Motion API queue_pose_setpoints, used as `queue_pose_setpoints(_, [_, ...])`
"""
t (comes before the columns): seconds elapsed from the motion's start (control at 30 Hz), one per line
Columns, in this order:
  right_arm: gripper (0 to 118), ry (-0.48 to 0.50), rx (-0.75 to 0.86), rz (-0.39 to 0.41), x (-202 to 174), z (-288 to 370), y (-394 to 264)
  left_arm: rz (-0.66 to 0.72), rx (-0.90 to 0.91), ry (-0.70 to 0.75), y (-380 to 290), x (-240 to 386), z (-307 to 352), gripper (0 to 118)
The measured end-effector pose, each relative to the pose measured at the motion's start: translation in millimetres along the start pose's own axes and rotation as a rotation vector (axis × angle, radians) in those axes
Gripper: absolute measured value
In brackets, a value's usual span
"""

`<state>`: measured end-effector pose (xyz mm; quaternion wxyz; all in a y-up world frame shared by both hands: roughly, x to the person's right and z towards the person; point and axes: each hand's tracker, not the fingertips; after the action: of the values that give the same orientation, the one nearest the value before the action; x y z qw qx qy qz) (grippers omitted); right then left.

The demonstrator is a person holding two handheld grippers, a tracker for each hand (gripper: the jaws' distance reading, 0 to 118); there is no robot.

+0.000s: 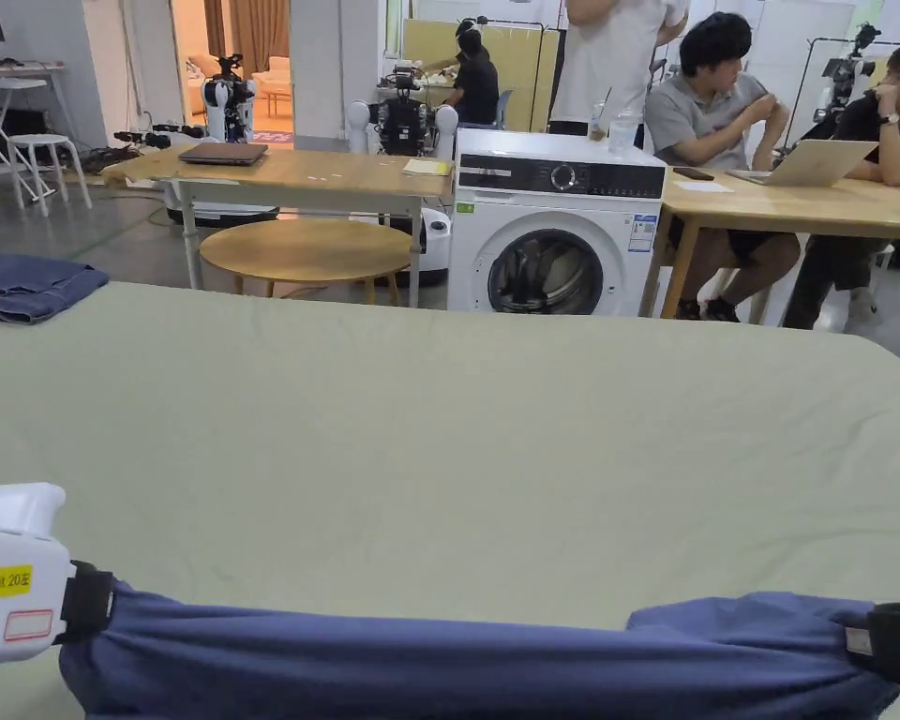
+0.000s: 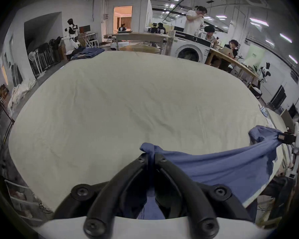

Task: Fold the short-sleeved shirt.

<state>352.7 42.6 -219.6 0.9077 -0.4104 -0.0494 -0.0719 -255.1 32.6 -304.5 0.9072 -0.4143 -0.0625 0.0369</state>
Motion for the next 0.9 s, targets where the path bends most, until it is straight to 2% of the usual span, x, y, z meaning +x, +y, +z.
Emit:
queue_pose_setpoints(0.33, [1,0.004,-0.045,-0.003,9,43,-99,0.023,-0.052,-0.01,-98,-15,31,1])
queue_pose_setpoints(0.6, [2,-0.05,-0.054,0.057,7,28,-134,0.027,-0.06,0.006,-132,-16,21,1])
queue_pose_setpoints(0.63, [5,-0.053,-0.048,0.063,7,27,-137,0.026,-0.048,0.009,-133,-16,21,2])
queue_pose_setpoints(0.67, [14,-0.06,-0.038,0.074,5,27,-139,0.026,-0.032,0.007,-134,-16,21,8])
queue_pose_setpoints(0.7, [36,-0.072,-0.016,0.09,7,25,-140,0.023,-0.015,0.001,-135,-16,22,23])
queue_pose_setpoints(0.73, [68,-0.107,0.018,0.114,5,28,-142,0.008,0.012,0.016,-134,-18,19,58])
queue_pose_setpoints(0.77, [68,-0.137,0.033,0.13,4,30,-143,-0.007,0.033,0.049,-133,-17,22,67])
queue_pose_setpoints(0.83, [92,-0.2,0.105,0.173,-2,42,-143,-0.031,0.087,0.08,-128,-15,36,88])
queue_pose_setpoints(0.87, [100,-0.211,0.168,0.175,-6,50,-141,-0.028,0.133,0.068,-124,-12,44,96])
queue_pose_setpoints(0.9, [99,-0.196,0.243,0.162,-12,58,-135,-0.024,0.194,0.052,-116,-6,54,96])
